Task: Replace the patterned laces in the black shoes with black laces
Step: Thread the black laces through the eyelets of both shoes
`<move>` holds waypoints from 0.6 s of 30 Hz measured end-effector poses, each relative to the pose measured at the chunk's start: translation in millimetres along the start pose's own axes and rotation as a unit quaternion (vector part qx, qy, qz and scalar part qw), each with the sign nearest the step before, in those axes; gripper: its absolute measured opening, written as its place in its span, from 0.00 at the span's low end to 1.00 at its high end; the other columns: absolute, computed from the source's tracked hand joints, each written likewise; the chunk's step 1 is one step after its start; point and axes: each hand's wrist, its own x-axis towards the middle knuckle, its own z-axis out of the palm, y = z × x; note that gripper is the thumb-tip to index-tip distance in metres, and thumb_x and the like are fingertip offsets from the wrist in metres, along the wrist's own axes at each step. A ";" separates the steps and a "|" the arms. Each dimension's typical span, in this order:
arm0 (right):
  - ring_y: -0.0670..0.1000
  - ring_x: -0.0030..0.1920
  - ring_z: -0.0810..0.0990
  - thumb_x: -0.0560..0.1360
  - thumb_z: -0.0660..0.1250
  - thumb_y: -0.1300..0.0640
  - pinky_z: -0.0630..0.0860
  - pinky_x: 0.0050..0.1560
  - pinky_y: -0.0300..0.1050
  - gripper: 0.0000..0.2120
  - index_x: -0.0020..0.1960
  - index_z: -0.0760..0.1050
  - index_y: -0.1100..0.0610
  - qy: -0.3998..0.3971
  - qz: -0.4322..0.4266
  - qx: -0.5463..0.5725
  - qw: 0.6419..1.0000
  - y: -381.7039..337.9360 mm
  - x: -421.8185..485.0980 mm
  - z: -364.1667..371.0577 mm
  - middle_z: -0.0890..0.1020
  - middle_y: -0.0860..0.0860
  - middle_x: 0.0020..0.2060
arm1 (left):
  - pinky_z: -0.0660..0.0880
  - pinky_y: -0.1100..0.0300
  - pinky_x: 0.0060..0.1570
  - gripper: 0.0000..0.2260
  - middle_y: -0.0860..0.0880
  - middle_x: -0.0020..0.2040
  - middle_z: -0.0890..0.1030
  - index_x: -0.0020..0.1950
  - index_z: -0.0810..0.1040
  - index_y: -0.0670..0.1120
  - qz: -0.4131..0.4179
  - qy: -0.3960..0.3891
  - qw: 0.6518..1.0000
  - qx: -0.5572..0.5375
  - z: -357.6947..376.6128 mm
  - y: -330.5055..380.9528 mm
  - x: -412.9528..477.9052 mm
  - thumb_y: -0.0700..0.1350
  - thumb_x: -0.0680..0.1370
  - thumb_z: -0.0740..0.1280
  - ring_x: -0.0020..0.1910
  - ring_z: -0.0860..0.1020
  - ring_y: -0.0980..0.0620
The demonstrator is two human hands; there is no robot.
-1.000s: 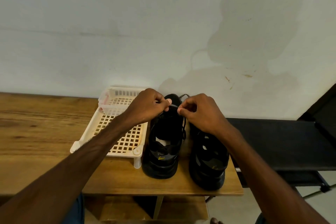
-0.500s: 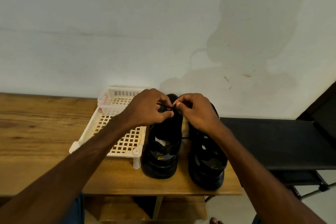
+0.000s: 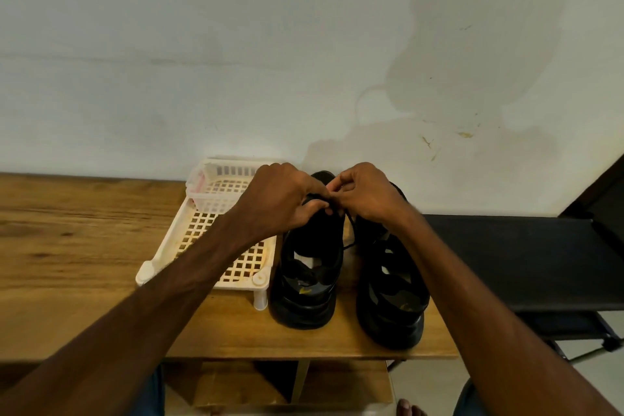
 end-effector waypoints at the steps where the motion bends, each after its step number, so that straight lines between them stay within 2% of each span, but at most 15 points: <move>1: 0.44 0.32 0.83 0.76 0.75 0.55 0.75 0.34 0.33 0.04 0.45 0.86 0.56 0.023 0.003 -0.017 1.000 -0.6 1.9 -1.3 0.86 0.49 0.32 | 0.76 0.58 0.37 0.12 0.54 0.40 0.87 0.52 0.88 0.56 -0.011 -0.019 1.000 -0.002 -0.4 -1.9 0.0 0.56 0.75 0.68 0.35 0.82 0.53; 3: 0.43 0.34 0.83 0.75 0.75 0.55 0.77 0.39 0.37 0.03 0.45 0.86 0.54 0.076 0.009 0.015 0.997 -1.4 6.3 -7.5 0.85 0.47 0.33 | 0.78 0.54 0.40 0.13 0.55 0.42 0.87 0.52 0.87 0.55 -0.041 -0.061 0.997 -0.031 -0.1 -5.0 -0.5 0.58 0.75 0.67 0.39 0.82 0.55; 4: 0.44 0.36 0.83 0.75 0.75 0.55 0.79 0.44 0.41 0.04 0.48 0.86 0.54 0.083 0.008 0.096 0.992 -3.4 7.7 -11.5 0.86 0.47 0.35 | 0.79 0.51 0.41 0.13 0.56 0.43 0.87 0.52 0.88 0.54 -0.060 -0.078 0.993 -0.063 0.4 -6.4 -2.1 0.57 0.76 0.67 0.40 0.82 0.57; 6: 0.47 0.47 0.85 0.76 0.74 0.53 0.79 0.54 0.51 0.14 0.60 0.82 0.55 0.065 -0.008 0.301 0.951 -10.2 8.6 -20.0 0.88 0.49 0.45 | 0.80 0.47 0.46 0.09 0.56 0.43 0.87 0.50 0.88 0.51 -0.109 -0.101 0.978 -0.144 1.8 -7.7 -3.1 0.54 0.77 0.71 0.42 0.83 0.58; 7: 0.49 0.54 0.85 0.76 0.74 0.50 0.78 0.57 0.54 0.20 0.67 0.77 0.53 0.059 -0.020 0.358 0.932 -13.1 9.5 -22.4 0.87 0.49 0.52 | 0.81 0.46 0.48 0.08 0.55 0.43 0.87 0.50 0.88 0.50 -0.132 -0.111 0.970 -0.173 3.4 -9.4 -3.4 0.52 0.78 0.72 0.43 0.84 0.57; 8: 0.49 0.60 0.83 0.76 0.73 0.47 0.77 0.59 0.55 0.26 0.72 0.72 0.50 0.063 -0.028 0.367 0.928 -14.2 11.1 -23.4 0.85 0.49 0.58 | 0.81 0.46 0.50 0.07 0.53 0.43 0.87 0.49 0.88 0.50 -0.154 -0.120 0.962 -0.191 4.7 -10.6 -3.1 0.50 0.78 0.72 0.43 0.84 0.56; 10: 0.46 0.64 0.79 0.76 0.71 0.41 0.75 0.60 0.52 0.33 0.78 0.63 0.42 0.089 -0.034 0.276 0.957 -13.9 11.1 -18.9 0.81 0.46 0.63 | 0.80 0.46 0.46 0.09 0.47 0.39 0.86 0.45 0.88 0.51 -0.190 -0.139 0.946 -0.224 5.4 -11.1 -3.0 0.52 0.79 0.70 0.39 0.83 0.47; 11: 0.44 0.63 0.78 0.78 0.69 0.41 0.75 0.61 0.49 0.32 0.78 0.62 0.40 0.103 -0.037 0.197 0.974 -11.6 8.8 -15.0 0.81 0.45 0.62 | 0.76 0.49 0.40 0.11 0.45 0.34 0.83 0.43 0.88 0.51 -0.207 -0.146 0.935 -0.247 4.8 -10.9 -3.0 0.53 0.80 0.69 0.33 0.80 0.44; 12: 0.43 0.61 0.78 0.79 0.69 0.42 0.75 0.60 0.46 0.29 0.77 0.65 0.42 0.111 -0.049 0.116 0.986 -8.3 6.0 -11.1 0.82 0.45 0.60 | 0.72 0.55 0.35 0.12 0.43 0.30 0.78 0.42 0.87 0.50 -0.227 -0.150 0.923 -0.271 3.4 -10.3 -2.8 0.52 0.81 0.69 0.27 0.74 0.46; 13: 0.42 0.58 0.80 0.79 0.70 0.44 0.77 0.59 0.43 0.24 0.73 0.72 0.44 0.110 -0.066 0.048 0.991 -5.0 2.8 -8.2 0.83 0.46 0.59 | 0.68 0.60 0.33 0.13 0.44 0.27 0.73 0.42 0.87 0.48 -0.250 -0.153 0.911 -0.291 2.4 -9.4 -2.3 0.51 0.81 0.68 0.24 0.68 0.50; 15: 0.38 0.49 0.83 0.77 0.73 0.48 0.79 0.51 0.37 0.11 0.59 0.84 0.49 0.078 -0.102 -0.036 0.991 0.0 -5.5 -4.7 0.86 0.44 0.49 | 0.63 0.64 0.28 0.12 0.47 0.24 0.67 0.44 0.87 0.44 -0.293 -0.156 0.888 -0.319 0.4 -6.3 -1.2 0.49 0.81 0.69 0.22 0.61 0.55; 16: 0.38 0.44 0.83 0.76 0.74 0.49 0.79 0.46 0.35 0.07 0.52 0.86 0.50 0.058 -0.113 -0.053 0.990 1.9 -10.0 -3.2 0.87 0.43 0.44 | 0.61 0.66 0.26 0.12 0.48 0.23 0.66 0.44 0.87 0.42 -0.309 -0.157 0.878 -0.330 -0.6 -5.1 -0.9 0.47 0.81 0.69 0.21 0.60 0.55; 18: 0.40 0.40 0.84 0.74 0.77 0.48 0.77 0.41 0.32 0.07 0.47 0.87 0.51 0.039 -0.123 -0.069 0.989 2.2 -21.8 -0.8 0.86 0.43 0.39 | 0.61 0.67 0.24 0.11 0.48 0.24 0.67 0.45 0.87 0.40 -0.331 -0.151 0.865 -0.346 -0.3 -6.5 -0.7 0.46 0.81 0.69 0.22 0.61 0.55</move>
